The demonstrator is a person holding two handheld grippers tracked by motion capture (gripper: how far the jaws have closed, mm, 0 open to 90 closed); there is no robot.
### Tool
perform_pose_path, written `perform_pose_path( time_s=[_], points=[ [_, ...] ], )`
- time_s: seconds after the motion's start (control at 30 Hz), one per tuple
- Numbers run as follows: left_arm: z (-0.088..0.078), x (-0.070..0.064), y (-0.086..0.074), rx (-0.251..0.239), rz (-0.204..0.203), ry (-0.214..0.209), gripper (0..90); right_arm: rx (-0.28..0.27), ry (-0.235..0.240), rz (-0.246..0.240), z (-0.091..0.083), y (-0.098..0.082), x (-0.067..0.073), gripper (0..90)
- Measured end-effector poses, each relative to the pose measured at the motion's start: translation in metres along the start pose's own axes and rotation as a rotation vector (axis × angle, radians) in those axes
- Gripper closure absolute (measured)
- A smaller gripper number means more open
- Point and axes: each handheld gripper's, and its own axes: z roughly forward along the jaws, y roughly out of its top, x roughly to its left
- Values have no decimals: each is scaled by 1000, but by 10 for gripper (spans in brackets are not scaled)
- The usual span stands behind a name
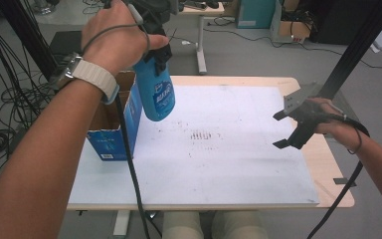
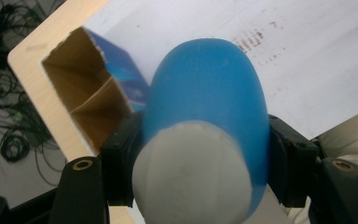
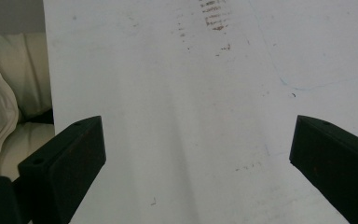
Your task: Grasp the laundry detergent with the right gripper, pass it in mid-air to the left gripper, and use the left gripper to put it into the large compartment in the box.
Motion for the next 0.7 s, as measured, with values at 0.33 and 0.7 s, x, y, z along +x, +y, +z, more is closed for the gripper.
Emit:
perform_pose_path(
  time_s=[0.33,0.7],
  points=[
    [-6,26,-6,43,-86,17,382,10,8,2,5,4,-3,35],
    [-13,51,-15,69,-159,35,383,7,12,2,9,6,-7,36]
  ],
)
